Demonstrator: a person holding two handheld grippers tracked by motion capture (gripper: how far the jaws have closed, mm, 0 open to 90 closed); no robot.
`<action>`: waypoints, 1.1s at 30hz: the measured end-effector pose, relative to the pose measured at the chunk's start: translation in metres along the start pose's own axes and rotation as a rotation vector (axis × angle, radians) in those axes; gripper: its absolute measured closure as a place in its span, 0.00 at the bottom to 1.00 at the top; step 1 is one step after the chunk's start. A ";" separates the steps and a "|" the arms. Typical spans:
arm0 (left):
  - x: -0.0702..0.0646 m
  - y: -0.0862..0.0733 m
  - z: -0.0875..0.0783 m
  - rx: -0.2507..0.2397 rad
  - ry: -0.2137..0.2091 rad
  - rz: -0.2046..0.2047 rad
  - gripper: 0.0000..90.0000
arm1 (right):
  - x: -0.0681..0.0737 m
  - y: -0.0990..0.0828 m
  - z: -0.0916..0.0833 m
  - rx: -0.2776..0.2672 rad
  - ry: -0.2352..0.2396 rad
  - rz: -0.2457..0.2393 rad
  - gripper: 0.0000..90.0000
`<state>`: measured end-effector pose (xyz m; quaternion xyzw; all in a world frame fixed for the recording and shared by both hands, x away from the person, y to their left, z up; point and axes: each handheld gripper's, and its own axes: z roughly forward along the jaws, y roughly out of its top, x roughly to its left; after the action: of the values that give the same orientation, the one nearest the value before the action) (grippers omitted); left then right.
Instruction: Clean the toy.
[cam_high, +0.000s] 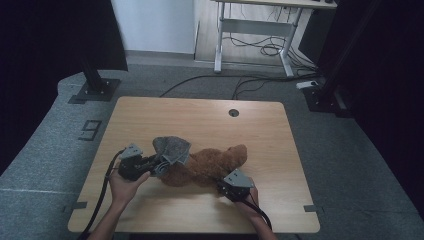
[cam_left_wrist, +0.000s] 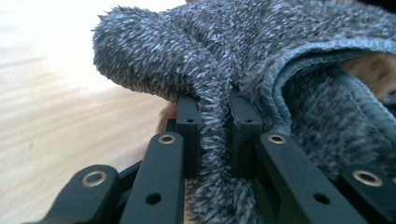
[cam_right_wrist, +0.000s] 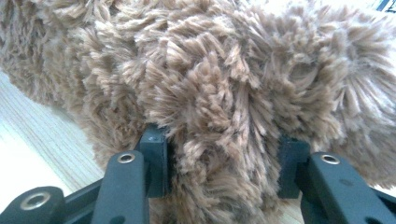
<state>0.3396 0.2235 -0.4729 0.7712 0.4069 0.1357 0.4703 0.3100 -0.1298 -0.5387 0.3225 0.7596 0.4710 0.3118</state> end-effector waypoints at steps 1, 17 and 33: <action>0.002 -0.002 -0.001 0.003 0.002 -0.007 0.86 | 0.000 0.000 0.000 0.000 0.000 0.000 0.57; -0.031 0.051 0.026 -0.082 -0.074 0.063 0.86 | -0.010 0.007 0.019 0.000 -0.041 0.022 0.58; -0.033 0.043 0.063 -0.004 -0.036 0.101 0.85 | -0.007 0.003 0.015 -0.003 -0.035 -0.006 0.58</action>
<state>0.3771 0.1498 -0.4642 0.7923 0.3586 0.1464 0.4714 0.3261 -0.1264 -0.5400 0.3279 0.7542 0.4654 0.3272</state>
